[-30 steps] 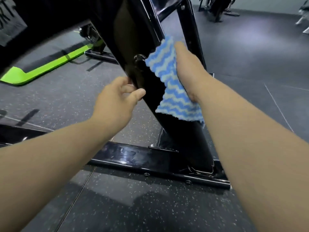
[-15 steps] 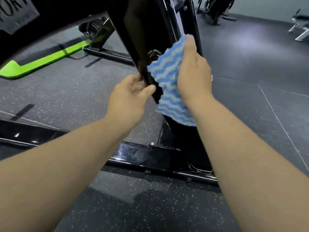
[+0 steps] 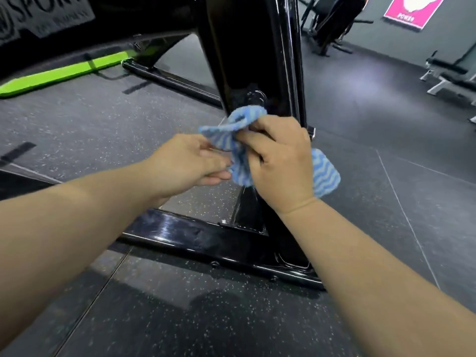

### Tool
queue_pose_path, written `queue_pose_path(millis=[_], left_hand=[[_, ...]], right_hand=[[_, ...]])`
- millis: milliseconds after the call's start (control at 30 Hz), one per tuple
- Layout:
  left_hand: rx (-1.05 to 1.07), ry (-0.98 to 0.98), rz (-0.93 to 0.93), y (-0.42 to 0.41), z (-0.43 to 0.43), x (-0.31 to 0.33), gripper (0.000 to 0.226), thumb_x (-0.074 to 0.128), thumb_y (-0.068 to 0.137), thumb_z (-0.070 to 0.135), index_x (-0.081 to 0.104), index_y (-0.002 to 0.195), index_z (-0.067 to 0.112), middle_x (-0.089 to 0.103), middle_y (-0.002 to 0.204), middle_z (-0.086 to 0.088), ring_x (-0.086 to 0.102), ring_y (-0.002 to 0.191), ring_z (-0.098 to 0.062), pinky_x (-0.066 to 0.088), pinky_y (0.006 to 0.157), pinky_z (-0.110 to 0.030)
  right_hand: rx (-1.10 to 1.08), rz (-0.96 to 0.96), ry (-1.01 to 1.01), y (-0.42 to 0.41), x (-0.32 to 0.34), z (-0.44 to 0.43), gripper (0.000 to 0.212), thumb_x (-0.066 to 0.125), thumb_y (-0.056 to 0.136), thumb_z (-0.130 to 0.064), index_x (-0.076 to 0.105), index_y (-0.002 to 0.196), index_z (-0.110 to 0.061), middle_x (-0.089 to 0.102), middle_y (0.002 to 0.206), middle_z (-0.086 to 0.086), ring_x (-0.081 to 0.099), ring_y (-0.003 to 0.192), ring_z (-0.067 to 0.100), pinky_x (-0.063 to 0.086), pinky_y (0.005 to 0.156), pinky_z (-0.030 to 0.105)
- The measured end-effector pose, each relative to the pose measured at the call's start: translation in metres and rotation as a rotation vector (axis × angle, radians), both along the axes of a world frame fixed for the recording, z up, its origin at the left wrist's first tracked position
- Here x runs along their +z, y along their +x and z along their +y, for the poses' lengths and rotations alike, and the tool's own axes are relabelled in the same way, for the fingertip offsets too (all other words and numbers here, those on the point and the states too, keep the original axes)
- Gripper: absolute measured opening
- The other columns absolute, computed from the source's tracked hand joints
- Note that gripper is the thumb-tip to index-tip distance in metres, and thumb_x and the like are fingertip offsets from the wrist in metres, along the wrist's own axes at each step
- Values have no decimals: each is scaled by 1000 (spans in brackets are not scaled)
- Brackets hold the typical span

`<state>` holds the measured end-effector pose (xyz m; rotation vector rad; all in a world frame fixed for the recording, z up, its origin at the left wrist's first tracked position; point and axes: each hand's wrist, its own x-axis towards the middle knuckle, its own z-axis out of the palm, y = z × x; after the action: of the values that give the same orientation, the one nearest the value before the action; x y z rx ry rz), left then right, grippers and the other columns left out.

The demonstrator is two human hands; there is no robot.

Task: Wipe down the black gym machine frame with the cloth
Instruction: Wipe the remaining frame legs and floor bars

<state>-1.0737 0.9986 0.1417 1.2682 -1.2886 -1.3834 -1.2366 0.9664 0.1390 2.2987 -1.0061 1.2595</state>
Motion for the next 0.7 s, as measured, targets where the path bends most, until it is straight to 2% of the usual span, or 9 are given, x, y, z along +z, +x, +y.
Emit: queue_pose_path(millis=[67, 133, 233, 300, 400, 533, 633, 700], left_hand=[[-12, 34, -26, 5, 1, -4, 23, 61, 90, 1, 65, 108, 14, 75, 93, -4, 72, 87, -13, 57, 79, -21], [-5, 50, -36, 9, -2, -9, 23, 61, 90, -1, 65, 107, 13, 75, 95, -7, 72, 89, -14, 57, 78, -21], [34, 66, 10, 5, -7, -17, 20, 62, 89, -1, 65, 103, 12, 75, 93, -5, 72, 88, -14, 57, 79, -23], [93, 64, 58, 0, -11, -19, 17, 64, 86, 0, 65, 98, 13, 75, 92, -5, 71, 86, -13, 58, 78, -22], [135, 72, 111, -8, -10, -18, 16, 68, 84, 3, 65, 95, 14, 74, 95, -10, 71, 87, -14, 58, 77, -21], [26, 62, 148, -16, -2, -10, 25, 70, 83, 10, 64, 107, 14, 74, 99, -9, 71, 92, -16, 57, 81, -26], [22, 71, 98, -34, 1, -10, 24, 73, 82, 19, 65, 102, 11, 75, 94, -6, 72, 87, -15, 57, 81, -27], [78, 77, 48, -47, 0, -13, 19, 75, 81, 19, 66, 95, 9, 74, 81, -5, 71, 75, -12, 58, 75, -24]], right_hand=[[-71, 183, 19, -18, -29, 9, 20, 56, 84, -16, 76, 80, -17, 69, 86, -5, 48, 80, 18, 38, 65, 36], [-76, 258, -15, -29, -34, 10, 21, 56, 85, -19, 76, 81, -21, 69, 84, -8, 49, 78, 18, 39, 65, 35], [-66, 182, -188, -24, 5, -3, 13, 65, 84, -19, 77, 83, -24, 70, 88, -12, 48, 86, 15, 27, 73, 31], [-38, 108, -255, -23, 24, -16, 13, 67, 86, -20, 77, 86, -28, 69, 92, -13, 46, 91, 14, 26, 75, 31], [7, 189, -189, -44, -8, -9, 19, 61, 91, -19, 77, 87, -27, 70, 92, -13, 47, 88, 15, 36, 72, 38], [-24, 390, -37, -64, -50, -1, 20, 56, 82, -12, 72, 71, -18, 68, 83, -8, 39, 79, 16, 30, 65, 32], [-36, 310, 96, -57, -47, 4, 17, 53, 83, -11, 69, 77, -14, 66, 83, -2, 48, 75, 23, 42, 64, 37], [-74, 110, 276, -59, -46, 20, 11, 58, 80, -6, 64, 88, -11, 63, 91, 1, 52, 82, 25, 41, 76, 30]])
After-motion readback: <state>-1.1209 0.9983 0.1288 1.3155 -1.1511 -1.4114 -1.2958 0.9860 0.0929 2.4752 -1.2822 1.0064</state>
